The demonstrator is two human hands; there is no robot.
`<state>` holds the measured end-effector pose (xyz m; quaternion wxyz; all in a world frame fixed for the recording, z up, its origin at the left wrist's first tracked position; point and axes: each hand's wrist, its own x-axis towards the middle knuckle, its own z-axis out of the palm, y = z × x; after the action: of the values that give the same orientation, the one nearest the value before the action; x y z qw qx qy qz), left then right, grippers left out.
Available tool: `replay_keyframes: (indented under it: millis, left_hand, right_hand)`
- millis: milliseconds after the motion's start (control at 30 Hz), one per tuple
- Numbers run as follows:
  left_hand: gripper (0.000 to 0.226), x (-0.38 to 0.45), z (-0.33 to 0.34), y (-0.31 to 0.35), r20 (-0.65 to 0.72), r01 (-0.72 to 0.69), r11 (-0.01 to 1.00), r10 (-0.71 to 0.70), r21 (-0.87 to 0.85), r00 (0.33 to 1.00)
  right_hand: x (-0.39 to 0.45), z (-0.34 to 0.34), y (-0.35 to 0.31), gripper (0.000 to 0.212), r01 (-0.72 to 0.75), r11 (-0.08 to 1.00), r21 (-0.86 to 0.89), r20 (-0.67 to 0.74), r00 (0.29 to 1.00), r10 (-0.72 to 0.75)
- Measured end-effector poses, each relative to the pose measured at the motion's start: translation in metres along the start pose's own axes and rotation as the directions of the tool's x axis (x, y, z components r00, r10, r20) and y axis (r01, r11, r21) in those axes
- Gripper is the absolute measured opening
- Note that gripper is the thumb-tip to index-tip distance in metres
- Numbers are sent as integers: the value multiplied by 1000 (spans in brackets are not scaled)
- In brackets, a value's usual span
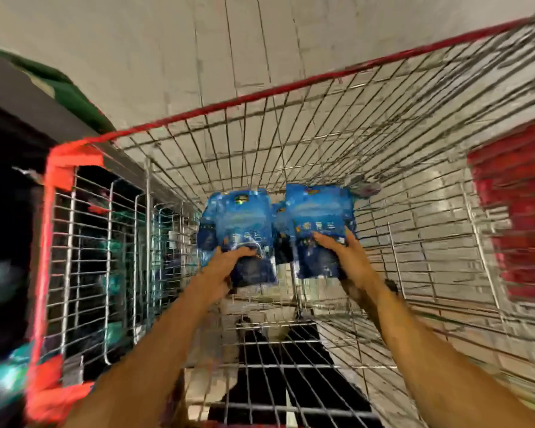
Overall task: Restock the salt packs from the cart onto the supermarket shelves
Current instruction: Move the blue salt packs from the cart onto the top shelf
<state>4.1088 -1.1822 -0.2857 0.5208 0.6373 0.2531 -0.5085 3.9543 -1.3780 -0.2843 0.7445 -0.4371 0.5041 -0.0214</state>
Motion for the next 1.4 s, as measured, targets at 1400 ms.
replay_keyframes:
  millis: [1400]
  left_hand:
    - [29, -681, -197, -200, -899, -960, 168, 415, 226, -139]
  right_hand:
    - [-542, 302, -51, 53, 465, 857, 222, 973, -54, -223]
